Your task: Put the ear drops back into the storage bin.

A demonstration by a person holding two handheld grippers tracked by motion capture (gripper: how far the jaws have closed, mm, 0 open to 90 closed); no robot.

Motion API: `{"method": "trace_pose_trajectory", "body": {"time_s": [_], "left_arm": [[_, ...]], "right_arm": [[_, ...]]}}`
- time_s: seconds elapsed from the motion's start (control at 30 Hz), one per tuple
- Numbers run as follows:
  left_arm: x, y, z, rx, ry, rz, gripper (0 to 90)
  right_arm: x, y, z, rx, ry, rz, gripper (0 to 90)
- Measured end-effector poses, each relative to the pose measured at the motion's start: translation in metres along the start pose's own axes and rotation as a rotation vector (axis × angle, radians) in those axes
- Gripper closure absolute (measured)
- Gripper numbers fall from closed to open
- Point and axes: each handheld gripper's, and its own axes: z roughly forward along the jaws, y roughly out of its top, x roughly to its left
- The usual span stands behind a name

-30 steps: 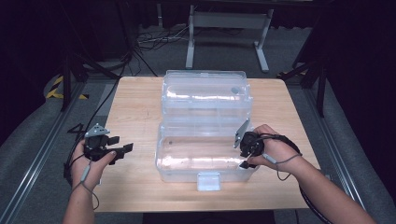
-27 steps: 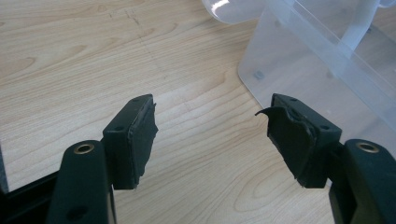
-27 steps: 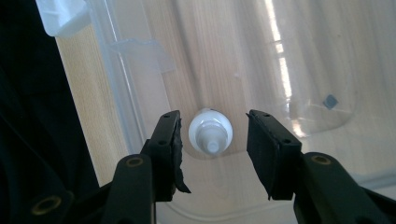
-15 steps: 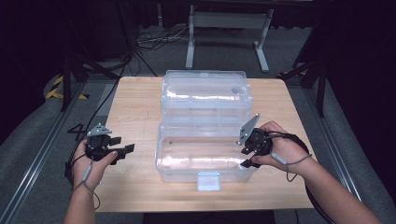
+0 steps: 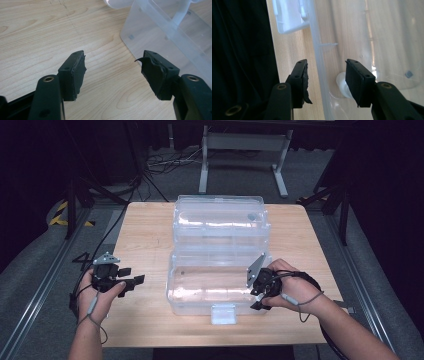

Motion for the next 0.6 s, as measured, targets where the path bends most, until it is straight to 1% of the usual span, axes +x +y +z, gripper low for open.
{"method": "trace_pose_trajectory", "body": {"time_s": [0.03, 0.07, 0.1, 0.13, 0.23, 0.27, 0.37, 0.47, 0.53, 0.6], "left_arm": [[0.000, 0.000, -0.001, -0.008, -0.002, -0.004, 36.2], [0.000, 0.001, -0.001, -0.016, -0.002, -0.002, 35.9], [0.000, 0.001, -0.001, -0.016, -0.002, -0.002, 35.4], [0.000, 0.001, -0.001, -0.022, -0.004, -0.011, 35.4], [-0.001, 0.002, -0.002, -0.027, -0.004, -0.007, 31.7], [-0.002, 0.003, -0.001, -0.029, 0.001, 0.002, 31.1], [-0.006, 0.005, 0.000, -0.027, 0.011, 0.022, 27.9], [-0.009, 0.008, 0.000, -0.037, 0.018, 0.041, 27.7], [-0.012, 0.010, 0.001, -0.038, 0.028, 0.056, 28.4], [-0.015, 0.012, 0.001, -0.037, 0.023, 0.065, 31.6]], "right_arm": [[0.001, 0.000, 0.002, 0.009, 0.003, 0.011, 54.2], [0.001, 0.001, 0.007, 0.012, 0.009, 0.000, 54.6], [0.001, 0.001, 0.007, 0.012, 0.009, 0.000, 54.6], [0.002, 0.002, 0.010, 0.019, 0.011, 0.006, 55.3], [0.002, 0.003, 0.018, 0.030, 0.017, -0.003, 58.8], [0.002, 0.003, 0.020, 0.026, 0.016, -0.003, 60.1], [0.002, 0.004, 0.026, 0.041, 0.014, -0.007, 63.6], [0.003, 0.005, 0.031, 0.053, 0.017, -0.002, 67.1], [0.004, 0.005, 0.035, 0.055, 0.017, -0.014, 69.3], [0.007, 0.006, 0.038, 0.064, 0.019, -0.025, 72.6]]}}
